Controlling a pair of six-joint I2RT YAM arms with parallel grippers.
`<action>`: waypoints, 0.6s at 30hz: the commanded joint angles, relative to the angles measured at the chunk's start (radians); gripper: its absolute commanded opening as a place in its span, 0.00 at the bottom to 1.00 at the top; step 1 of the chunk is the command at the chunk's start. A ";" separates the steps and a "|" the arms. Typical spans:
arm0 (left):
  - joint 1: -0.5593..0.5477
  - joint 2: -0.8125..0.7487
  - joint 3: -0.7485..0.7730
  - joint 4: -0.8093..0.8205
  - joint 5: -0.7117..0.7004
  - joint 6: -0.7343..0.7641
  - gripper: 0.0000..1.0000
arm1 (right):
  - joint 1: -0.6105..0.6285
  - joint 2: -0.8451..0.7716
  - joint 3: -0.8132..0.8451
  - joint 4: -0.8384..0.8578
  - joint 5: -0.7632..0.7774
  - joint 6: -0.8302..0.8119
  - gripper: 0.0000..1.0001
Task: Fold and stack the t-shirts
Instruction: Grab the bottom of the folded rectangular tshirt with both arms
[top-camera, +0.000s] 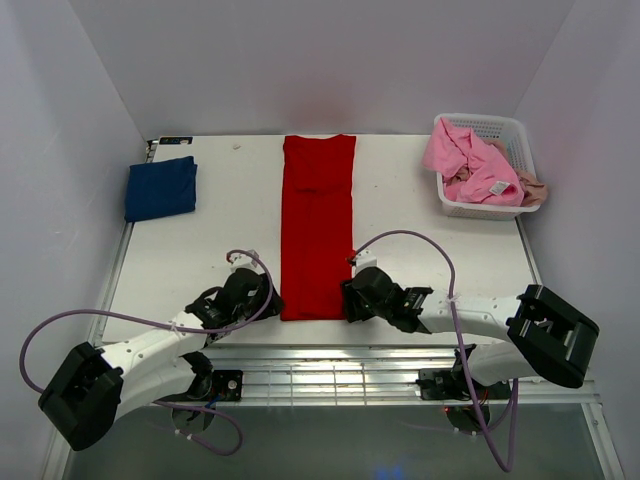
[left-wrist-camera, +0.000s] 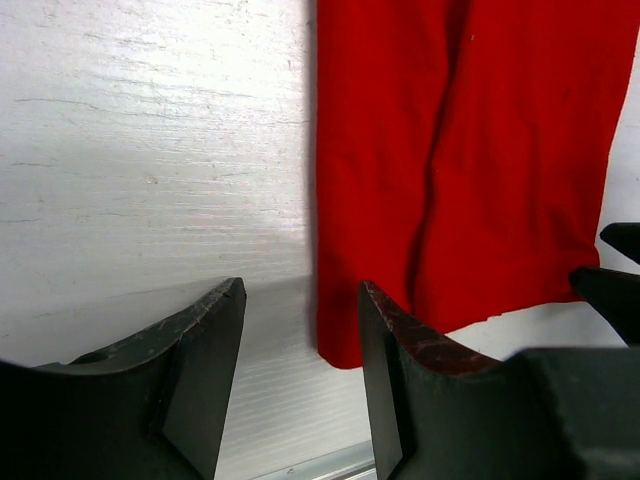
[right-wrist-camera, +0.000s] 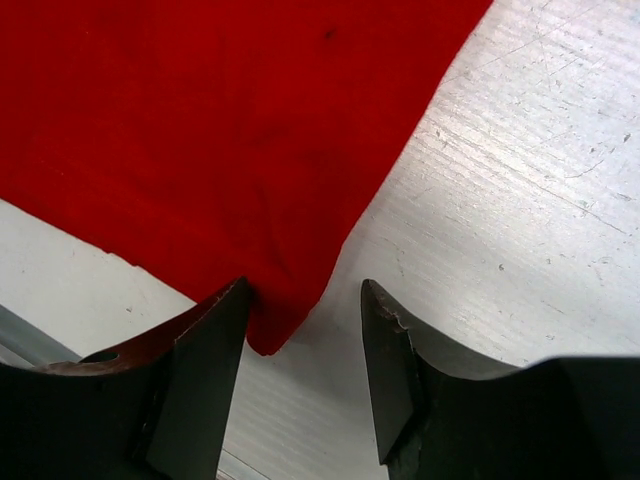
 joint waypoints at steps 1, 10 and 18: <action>-0.008 0.003 -0.012 0.005 0.038 -0.001 0.59 | 0.012 0.001 0.028 0.023 0.031 0.020 0.54; -0.084 0.087 0.033 -0.070 0.003 -0.007 0.49 | 0.037 0.004 0.041 -0.031 0.063 0.040 0.44; -0.152 0.098 0.027 -0.137 -0.048 -0.053 0.30 | 0.049 0.010 0.047 -0.037 0.074 0.046 0.41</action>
